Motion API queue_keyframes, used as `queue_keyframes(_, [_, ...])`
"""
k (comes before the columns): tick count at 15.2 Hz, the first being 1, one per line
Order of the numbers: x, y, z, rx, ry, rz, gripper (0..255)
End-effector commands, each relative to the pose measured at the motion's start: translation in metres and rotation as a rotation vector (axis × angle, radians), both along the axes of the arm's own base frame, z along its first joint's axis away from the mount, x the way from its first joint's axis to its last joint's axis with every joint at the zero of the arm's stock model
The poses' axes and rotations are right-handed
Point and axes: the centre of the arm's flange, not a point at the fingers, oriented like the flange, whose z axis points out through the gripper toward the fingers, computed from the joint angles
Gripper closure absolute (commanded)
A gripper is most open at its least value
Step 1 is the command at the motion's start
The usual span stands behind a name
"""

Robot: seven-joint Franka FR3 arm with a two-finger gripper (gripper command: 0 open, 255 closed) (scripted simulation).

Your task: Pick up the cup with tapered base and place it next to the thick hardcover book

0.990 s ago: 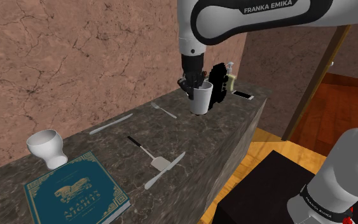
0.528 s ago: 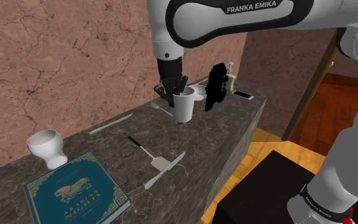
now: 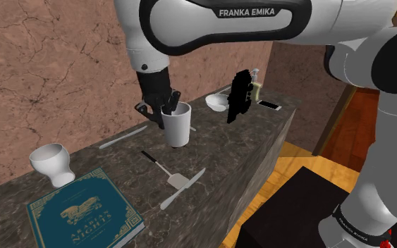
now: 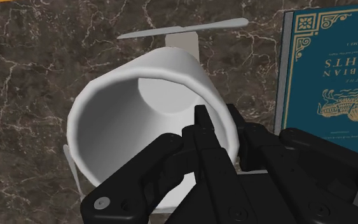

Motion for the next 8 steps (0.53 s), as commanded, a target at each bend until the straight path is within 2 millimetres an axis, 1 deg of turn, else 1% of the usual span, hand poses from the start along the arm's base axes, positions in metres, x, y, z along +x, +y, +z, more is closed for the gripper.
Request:
queue_keyframes(1, [0.0,0.027,0.0,0.0,0.0,-0.002,255])
queue_keyframes(4, [0.001,0.067,0.0,0.0,0.0,-0.002,255])
queue_keyframes(5, [0.001,0.075,0.0,0.0,0.0,-0.002,255])
queue_keyframes(8, [0.001,0.075,-0.016,0.0,0.0,-0.002,255])
